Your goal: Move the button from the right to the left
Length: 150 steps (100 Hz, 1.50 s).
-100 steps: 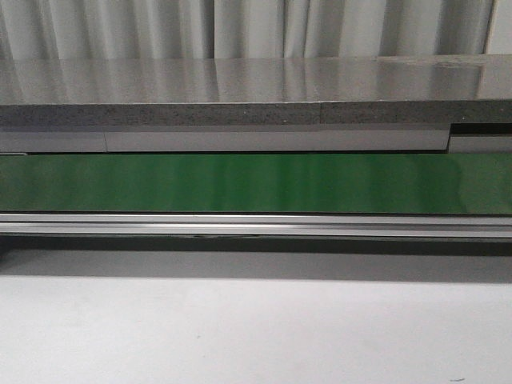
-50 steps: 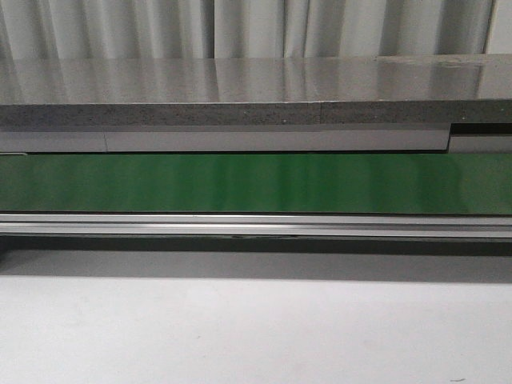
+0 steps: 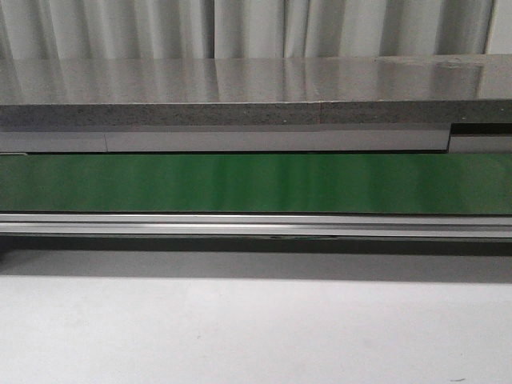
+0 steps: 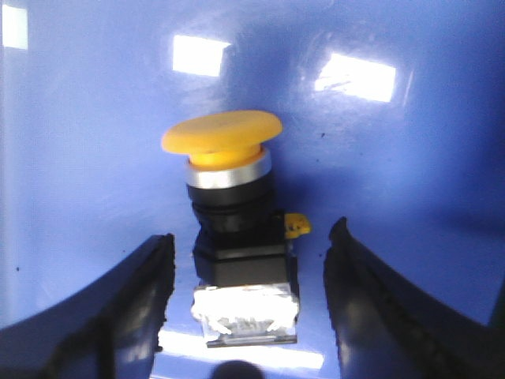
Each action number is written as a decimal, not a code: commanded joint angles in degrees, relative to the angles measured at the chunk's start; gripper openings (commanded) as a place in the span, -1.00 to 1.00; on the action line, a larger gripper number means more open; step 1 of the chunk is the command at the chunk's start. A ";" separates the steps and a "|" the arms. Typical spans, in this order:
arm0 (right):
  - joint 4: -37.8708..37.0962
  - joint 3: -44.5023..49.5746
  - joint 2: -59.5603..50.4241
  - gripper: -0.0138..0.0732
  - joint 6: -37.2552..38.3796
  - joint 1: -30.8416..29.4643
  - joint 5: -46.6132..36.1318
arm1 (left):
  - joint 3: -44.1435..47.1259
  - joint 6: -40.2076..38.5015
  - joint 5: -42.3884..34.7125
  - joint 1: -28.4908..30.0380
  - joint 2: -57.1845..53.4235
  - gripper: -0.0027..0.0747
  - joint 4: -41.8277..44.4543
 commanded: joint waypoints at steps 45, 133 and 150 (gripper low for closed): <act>-0.51 -1.37 -0.81 -0.82 -0.48 0.04 -4.82 | -1.64 -0.64 -1.78 0.13 -16.33 -0.98 -3.59; -0.51 -1.37 -0.81 -0.82 -0.48 0.04 -4.82 | 21.30 -0.64 -17.15 -17.51 -48.75 -0.98 -13.92; -0.51 -1.37 -0.81 -0.82 -0.48 0.04 -4.82 | 27.13 -0.64 -20.45 -18.52 -55.26 -0.98 -14.00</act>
